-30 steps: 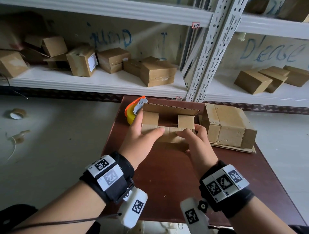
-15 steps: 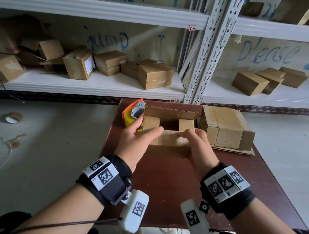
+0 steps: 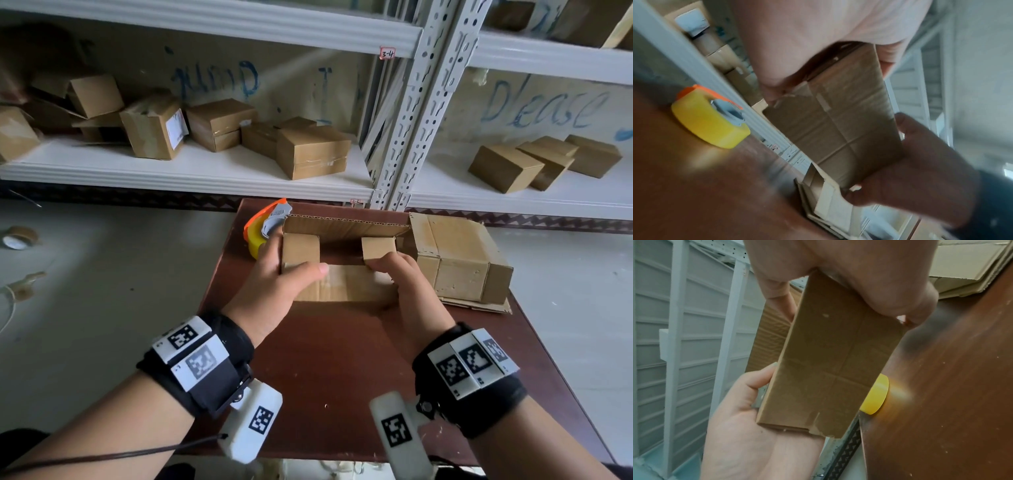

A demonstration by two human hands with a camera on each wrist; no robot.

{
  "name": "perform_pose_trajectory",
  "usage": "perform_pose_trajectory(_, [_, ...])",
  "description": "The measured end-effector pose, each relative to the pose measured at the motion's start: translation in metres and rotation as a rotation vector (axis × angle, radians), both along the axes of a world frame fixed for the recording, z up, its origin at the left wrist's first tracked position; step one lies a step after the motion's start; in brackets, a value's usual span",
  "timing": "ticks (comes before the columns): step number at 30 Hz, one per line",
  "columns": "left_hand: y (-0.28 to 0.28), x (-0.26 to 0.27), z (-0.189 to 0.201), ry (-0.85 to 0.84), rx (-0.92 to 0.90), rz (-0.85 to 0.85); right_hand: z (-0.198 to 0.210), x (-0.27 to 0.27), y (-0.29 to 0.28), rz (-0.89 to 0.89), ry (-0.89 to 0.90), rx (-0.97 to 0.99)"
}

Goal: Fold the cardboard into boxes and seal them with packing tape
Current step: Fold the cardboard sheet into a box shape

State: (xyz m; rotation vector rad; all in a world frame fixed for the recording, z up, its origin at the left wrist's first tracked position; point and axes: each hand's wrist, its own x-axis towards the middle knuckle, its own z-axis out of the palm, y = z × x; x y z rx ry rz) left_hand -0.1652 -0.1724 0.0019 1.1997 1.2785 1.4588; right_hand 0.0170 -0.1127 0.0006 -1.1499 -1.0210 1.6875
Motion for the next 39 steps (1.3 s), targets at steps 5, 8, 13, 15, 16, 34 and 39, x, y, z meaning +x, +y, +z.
perform_pose_trajectory(5, [0.001,0.002,-0.010,0.080,-0.053,0.007,-0.001,-0.002,0.000,-0.036,-0.001,-0.001])
perform_pose_trajectory(8, [0.002,0.004,-0.009,0.083,-0.056,0.018,-0.001,-0.002,0.000,-0.047,0.004,0.003])
perform_pose_trajectory(13, [0.004,0.003,-0.014,0.040,-0.039,0.067,-0.003,-0.005,0.000,-0.041,-0.029,-0.031])
perform_pose_trajectory(15, [0.005,0.004,-0.015,0.012,-0.034,0.075,-0.005,-0.005,-0.002,-0.045,-0.023,-0.047])
perform_pose_trajectory(16, [0.005,0.004,-0.016,0.000,-0.033,0.075,-0.006,-0.005,-0.003,-0.050,-0.011,-0.053])
perform_pose_trajectory(34, [0.015,0.033,-0.012,-0.031,-0.108,-0.002,0.004,0.034,-0.017,-0.072,-0.037,-0.052])
perform_pose_trajectory(39, [0.010,0.025,0.000,0.011,-0.111,0.096,0.014,0.020,-0.019,-0.063,-0.046,-0.062])
